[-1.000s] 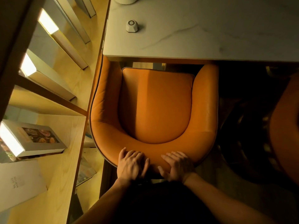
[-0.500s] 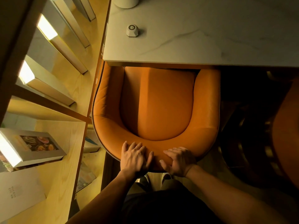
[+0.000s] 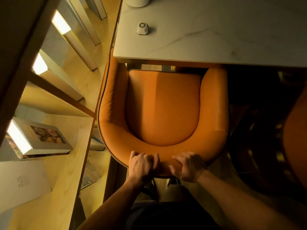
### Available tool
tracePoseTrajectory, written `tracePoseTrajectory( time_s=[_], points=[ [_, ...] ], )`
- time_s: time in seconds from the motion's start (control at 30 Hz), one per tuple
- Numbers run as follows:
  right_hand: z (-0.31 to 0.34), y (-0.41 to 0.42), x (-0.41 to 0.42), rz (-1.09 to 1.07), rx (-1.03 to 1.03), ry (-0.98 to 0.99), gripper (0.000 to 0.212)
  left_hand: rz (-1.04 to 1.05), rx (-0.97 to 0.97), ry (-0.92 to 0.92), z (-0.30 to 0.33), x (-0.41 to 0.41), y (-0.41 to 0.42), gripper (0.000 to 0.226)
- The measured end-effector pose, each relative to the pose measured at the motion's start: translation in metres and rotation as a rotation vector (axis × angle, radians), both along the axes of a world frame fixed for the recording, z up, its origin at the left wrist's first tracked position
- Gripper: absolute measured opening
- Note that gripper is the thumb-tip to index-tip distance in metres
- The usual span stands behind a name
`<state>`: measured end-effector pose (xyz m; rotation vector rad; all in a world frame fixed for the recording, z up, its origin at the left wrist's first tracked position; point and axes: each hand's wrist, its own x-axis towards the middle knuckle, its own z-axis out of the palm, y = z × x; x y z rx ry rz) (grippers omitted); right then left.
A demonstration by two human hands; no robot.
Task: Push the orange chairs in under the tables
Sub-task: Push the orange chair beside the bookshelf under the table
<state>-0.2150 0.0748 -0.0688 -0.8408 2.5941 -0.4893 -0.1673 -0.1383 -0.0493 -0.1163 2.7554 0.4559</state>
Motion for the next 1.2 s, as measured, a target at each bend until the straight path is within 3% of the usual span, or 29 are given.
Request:
tracePoseTrajectory(
  time_s=[0.23, 0.57, 0.93, 1.2],
  points=[
    [-0.010, 0.006, -0.003, 0.006, -0.075, 0.073, 0.053, 0.031, -0.005, 0.069, -0.008, -0.005, -0.002, 0.046],
    [-0.014, 0.001, -0.030, -0.032, -0.119, 0.102, 0.054, 0.051, 0.015, 0.103, -0.010, -0.035, -0.004, 0.040],
    [-0.015, 0.004, -0.031, -0.034, -0.065, 0.053, 0.053, -0.003, -0.068, 0.045, -0.008, -0.041, -0.004, 0.041],
    [-0.009, -0.003, -0.026, -0.162, -0.070, 0.052, 0.045, -0.010, -0.072, -0.018, -0.008, -0.041, -0.005, 0.054]
  ],
)
